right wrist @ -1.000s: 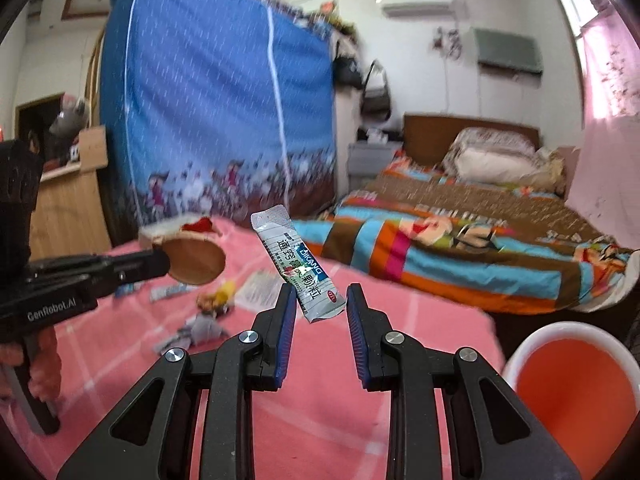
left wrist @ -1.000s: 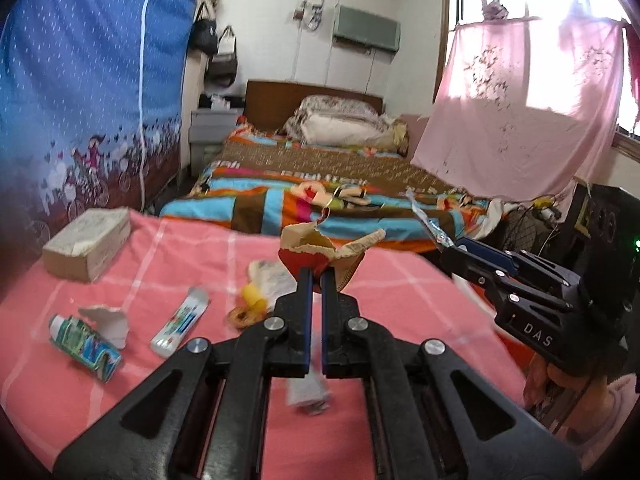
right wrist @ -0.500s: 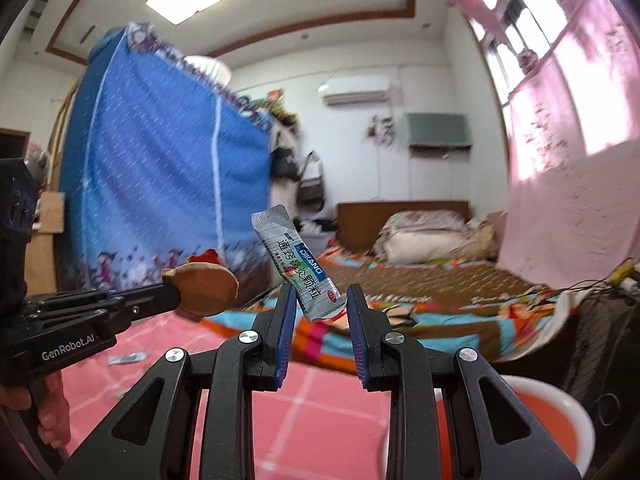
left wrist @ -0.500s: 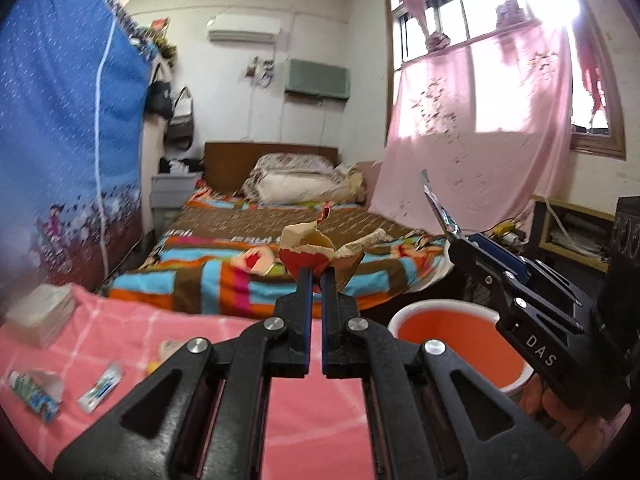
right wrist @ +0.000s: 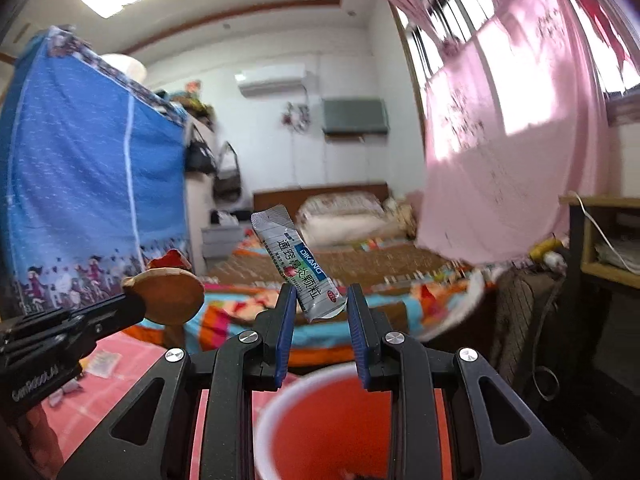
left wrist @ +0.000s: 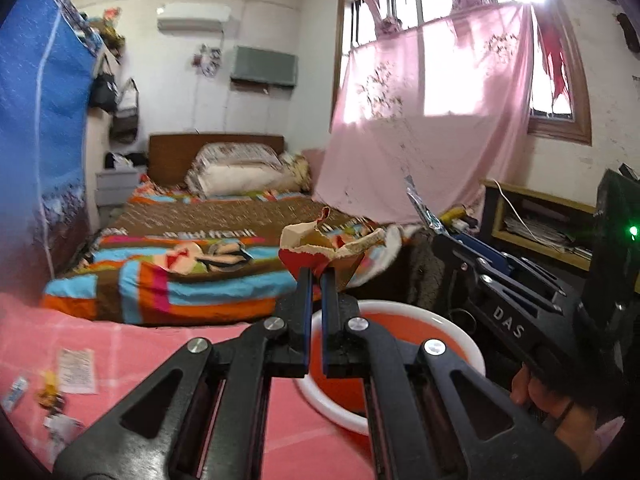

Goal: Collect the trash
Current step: 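Carry the paper scrap and toothpaste tube over the orange bucket, then open both tools to drop the scrap and tube into the bucket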

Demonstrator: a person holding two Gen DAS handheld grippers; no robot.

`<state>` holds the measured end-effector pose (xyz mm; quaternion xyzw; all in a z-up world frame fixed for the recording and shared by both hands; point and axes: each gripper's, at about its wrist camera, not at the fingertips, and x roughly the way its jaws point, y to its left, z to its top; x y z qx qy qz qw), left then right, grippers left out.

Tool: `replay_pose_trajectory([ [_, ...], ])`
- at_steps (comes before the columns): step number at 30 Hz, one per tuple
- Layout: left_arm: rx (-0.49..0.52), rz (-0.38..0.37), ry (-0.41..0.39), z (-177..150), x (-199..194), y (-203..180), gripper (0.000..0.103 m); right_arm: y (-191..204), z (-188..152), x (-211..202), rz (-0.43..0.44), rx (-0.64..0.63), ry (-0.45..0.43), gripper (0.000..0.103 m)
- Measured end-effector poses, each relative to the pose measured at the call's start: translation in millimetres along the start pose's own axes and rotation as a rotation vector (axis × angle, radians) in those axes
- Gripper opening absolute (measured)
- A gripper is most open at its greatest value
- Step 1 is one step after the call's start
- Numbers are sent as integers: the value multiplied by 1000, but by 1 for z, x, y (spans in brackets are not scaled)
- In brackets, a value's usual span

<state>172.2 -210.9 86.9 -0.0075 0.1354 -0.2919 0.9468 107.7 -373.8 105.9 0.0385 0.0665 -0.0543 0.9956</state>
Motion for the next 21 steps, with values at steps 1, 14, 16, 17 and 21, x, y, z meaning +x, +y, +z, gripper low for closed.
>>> replay_pose_trajectory([
  [1,-10,-13,20,-1,7,-4,52,-5,-1,2,-11,7,16,24],
  [14,-81,-64,245,-22,56,-30,52,-41,-28,30,-139,-33,283,24],
  [16,-88,-62,277,-25,62,-31,52,-42,-31,32,-138,-34,308,24],
  [17,-92,-60,295,-27,65,-30,52,-43,-33,34,-135,-34,323,24],
  [21,-112,-58,360,-32,77,-30,52,-43,-35,36,-125,-35,355,24],
])
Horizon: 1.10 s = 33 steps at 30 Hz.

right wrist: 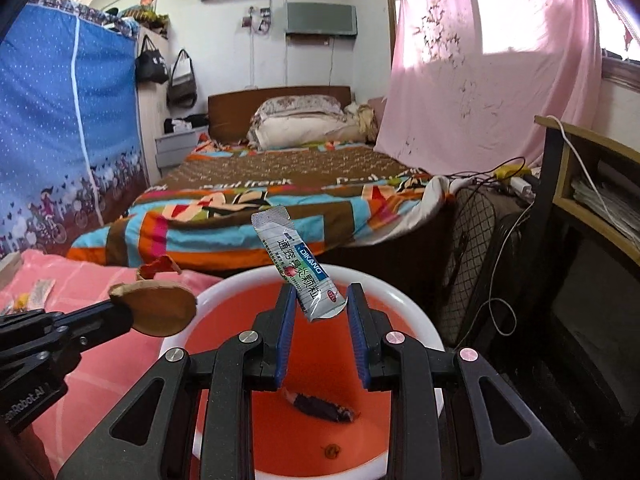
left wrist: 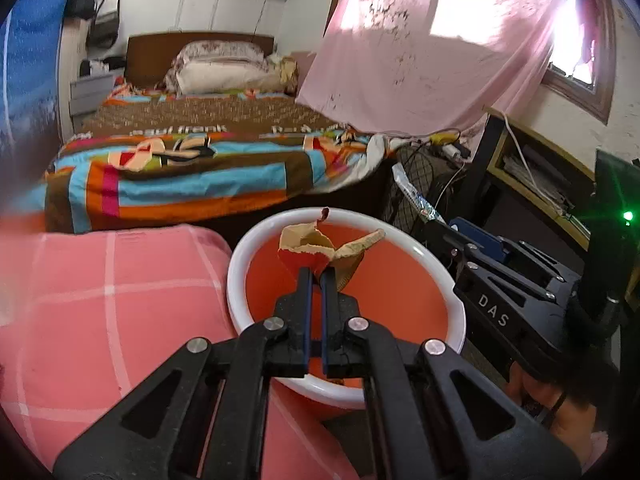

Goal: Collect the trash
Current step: 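Open both tools to drop the scrap and tube into the bucket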

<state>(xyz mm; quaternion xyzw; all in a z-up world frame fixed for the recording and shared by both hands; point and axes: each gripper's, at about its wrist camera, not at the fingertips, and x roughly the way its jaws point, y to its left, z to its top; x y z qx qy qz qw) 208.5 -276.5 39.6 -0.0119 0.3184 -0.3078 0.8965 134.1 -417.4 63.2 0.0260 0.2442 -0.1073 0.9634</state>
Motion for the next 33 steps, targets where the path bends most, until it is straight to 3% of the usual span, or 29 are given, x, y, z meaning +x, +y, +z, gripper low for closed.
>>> replay_pose_trajectory([
  [18,-56,-20,152,-7,29,2,54,-4,-3,14,27,3,92,26],
  [21,-63,-17,159,-7,29,4,59,-3,-4,15,23,5,103,28],
  [23,-69,-13,156,-7,29,5,65,-3,-5,16,21,6,107,38],
  [33,-111,0,113,-4,19,18,86,-2,-4,16,14,11,109,54],
])
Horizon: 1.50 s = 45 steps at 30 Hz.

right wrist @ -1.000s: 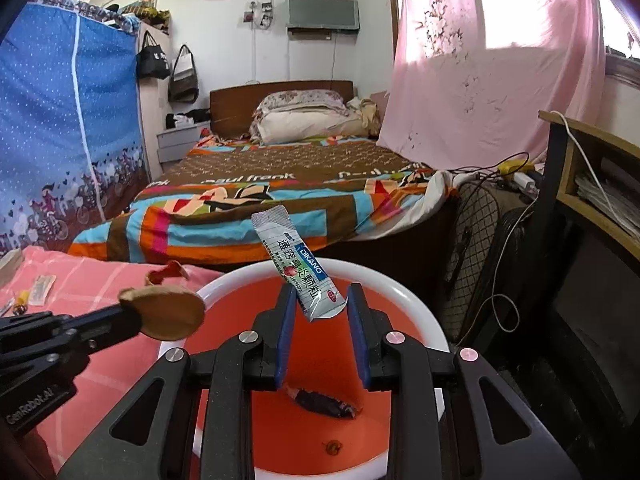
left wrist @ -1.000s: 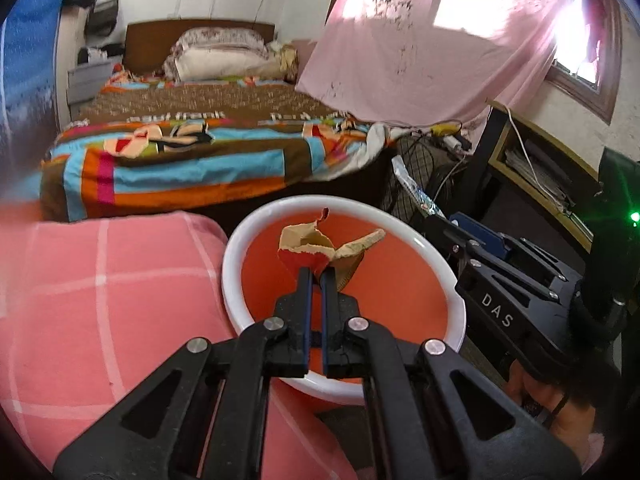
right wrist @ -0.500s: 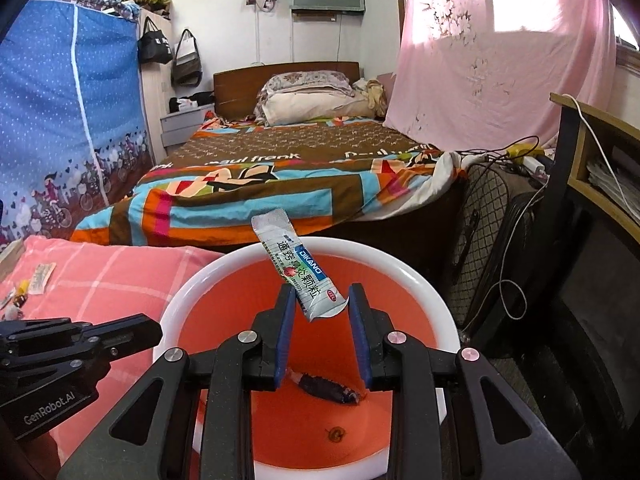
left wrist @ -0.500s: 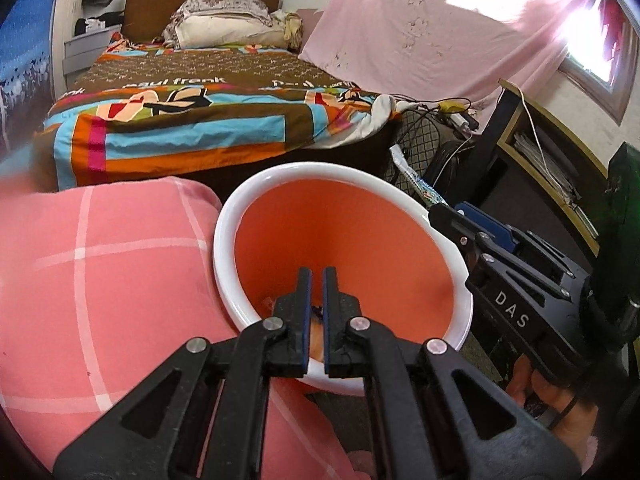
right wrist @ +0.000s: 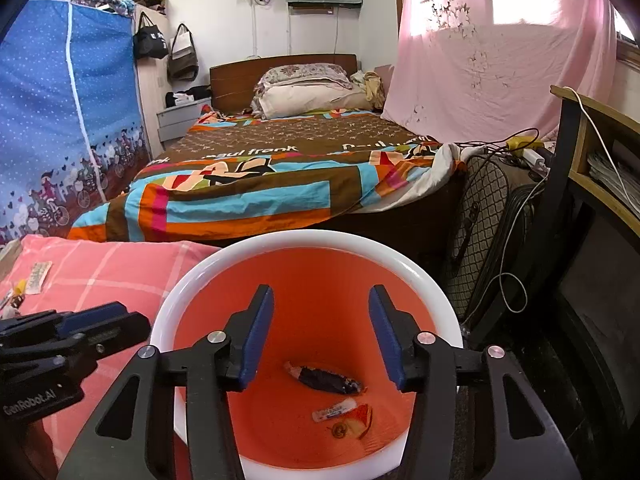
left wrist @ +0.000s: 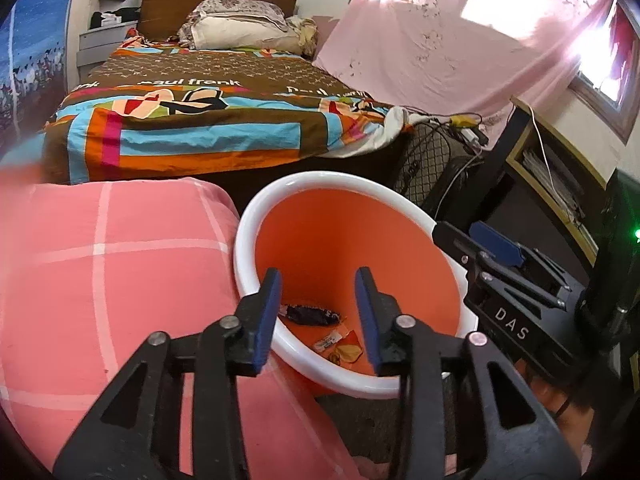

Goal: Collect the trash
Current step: 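Open both tools to drop the scrap and tube into the bucket, then move both tools back over the bedspread toward the grey cloth scrap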

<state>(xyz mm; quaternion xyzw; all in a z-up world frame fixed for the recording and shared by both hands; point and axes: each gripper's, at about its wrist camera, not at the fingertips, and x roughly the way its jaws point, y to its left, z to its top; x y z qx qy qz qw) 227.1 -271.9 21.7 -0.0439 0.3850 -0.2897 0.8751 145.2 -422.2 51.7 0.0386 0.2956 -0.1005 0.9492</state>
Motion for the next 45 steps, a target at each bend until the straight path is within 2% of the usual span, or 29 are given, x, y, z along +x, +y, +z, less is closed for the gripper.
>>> replay_pose_trajectory([
  [2,-10,5,-13,1,-3,3,89,0,1,-2,1,8,-10,68],
  [8,-34,44,-75,2,-16,14,102,3,7,-8,18,30,-56,78],
  [10,-38,65,-107,3,-23,18,103,5,9,-9,26,34,-65,79],
  [12,-34,88,-155,3,-33,22,103,9,11,-11,37,31,-79,80],
  [14,-21,107,-224,1,-47,27,103,13,12,-13,48,21,-96,87],
  [18,-7,166,-325,-4,-71,42,103,26,14,-22,88,5,-141,94],
  [19,-9,184,-343,-6,-77,47,103,30,14,-25,100,6,-156,102],
  [28,-64,329,-505,-20,-126,84,103,61,18,-58,197,41,-364,103],
  [36,-80,476,-664,-33,-182,114,103,88,14,-79,293,33,-498,103],
  [45,-70,612,-737,-54,-224,141,103,125,9,-95,396,-17,-602,103],
])
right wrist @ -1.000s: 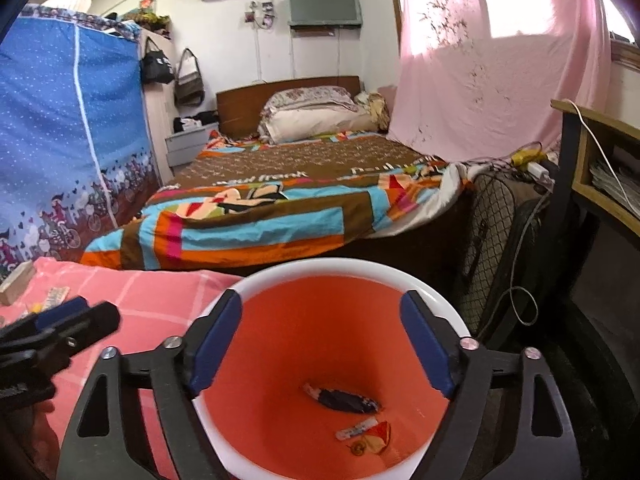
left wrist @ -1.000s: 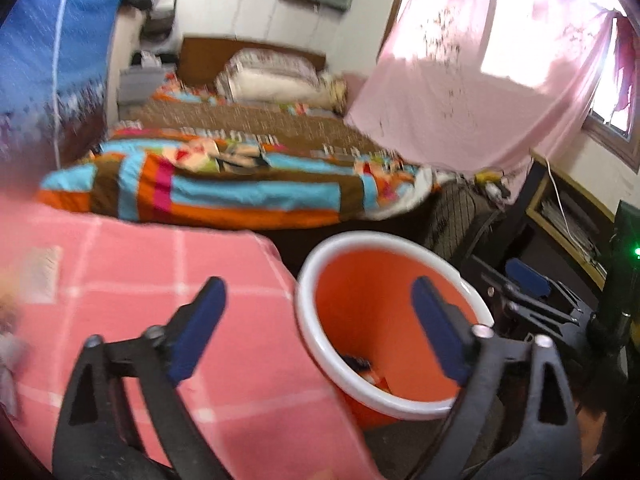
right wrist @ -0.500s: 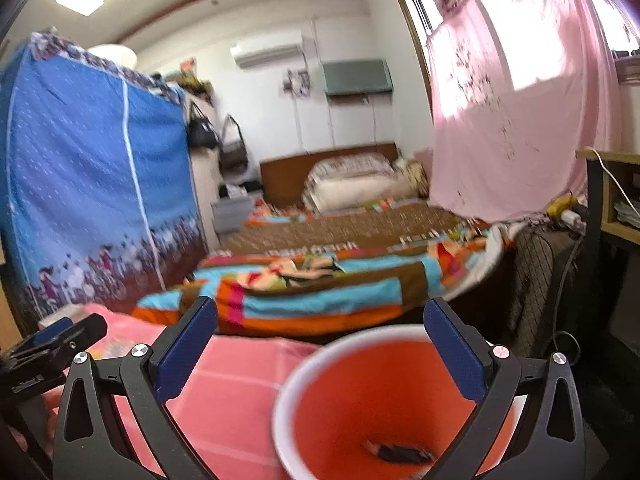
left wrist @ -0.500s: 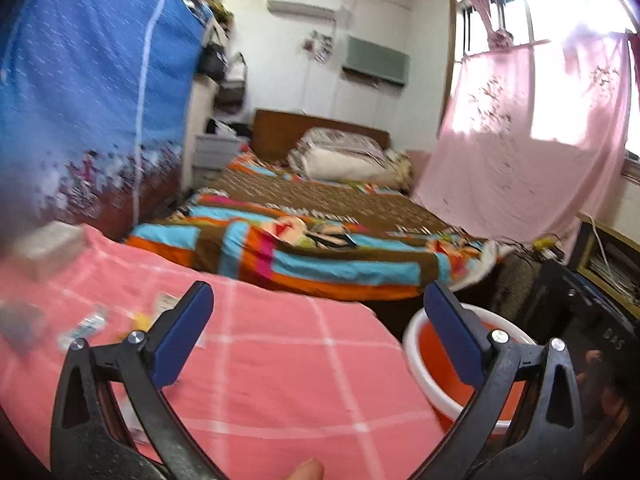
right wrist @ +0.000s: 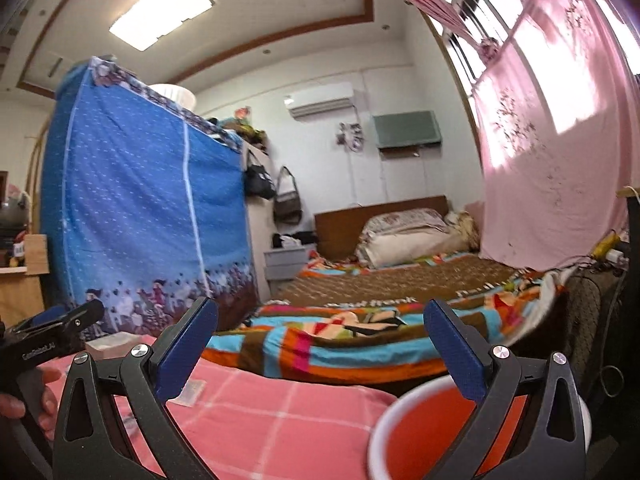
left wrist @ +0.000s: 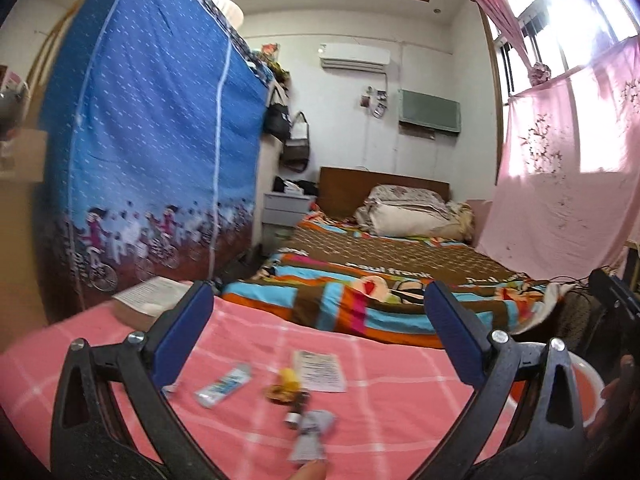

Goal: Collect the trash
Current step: 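Move both tools back over the bedspread toward the grey cloth scrap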

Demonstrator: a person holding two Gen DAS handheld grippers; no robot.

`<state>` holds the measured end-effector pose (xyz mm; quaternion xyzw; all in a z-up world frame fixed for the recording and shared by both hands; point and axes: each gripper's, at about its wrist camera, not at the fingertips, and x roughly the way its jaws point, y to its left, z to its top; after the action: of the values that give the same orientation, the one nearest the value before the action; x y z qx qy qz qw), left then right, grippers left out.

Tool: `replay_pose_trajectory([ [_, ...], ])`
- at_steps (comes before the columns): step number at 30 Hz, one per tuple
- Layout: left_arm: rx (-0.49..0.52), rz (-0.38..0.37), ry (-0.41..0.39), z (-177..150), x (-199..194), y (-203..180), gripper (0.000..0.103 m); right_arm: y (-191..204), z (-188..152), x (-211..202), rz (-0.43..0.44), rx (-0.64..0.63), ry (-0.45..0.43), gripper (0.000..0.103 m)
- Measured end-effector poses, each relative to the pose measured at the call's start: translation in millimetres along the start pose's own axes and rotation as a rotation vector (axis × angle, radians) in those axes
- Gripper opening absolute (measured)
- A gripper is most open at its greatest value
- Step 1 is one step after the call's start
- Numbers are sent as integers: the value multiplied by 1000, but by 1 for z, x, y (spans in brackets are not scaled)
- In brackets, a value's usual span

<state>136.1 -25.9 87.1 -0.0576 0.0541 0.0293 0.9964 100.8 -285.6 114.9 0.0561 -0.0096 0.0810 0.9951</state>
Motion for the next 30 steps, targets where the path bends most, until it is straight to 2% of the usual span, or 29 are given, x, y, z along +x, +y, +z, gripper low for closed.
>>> replay_pose_trajectory([
  [6,12,42,-23,-2,-13,22,103,21,-4,4,58,-6,-19,103],
  [16,24,91,-13,-7,-17,55,103,67,-21,26,142,-70,35,103],
  [21,20,85,30,-8,-10,72,103,85,-32,41,223,-79,117,103],
  [25,15,69,104,-12,0,85,103,98,-41,55,253,-98,198,103],
  [28,32,59,173,-18,10,86,103,105,-50,73,271,-97,320,103],
  [30,48,66,217,-23,17,85,103,106,-60,85,295,-77,416,96],
])
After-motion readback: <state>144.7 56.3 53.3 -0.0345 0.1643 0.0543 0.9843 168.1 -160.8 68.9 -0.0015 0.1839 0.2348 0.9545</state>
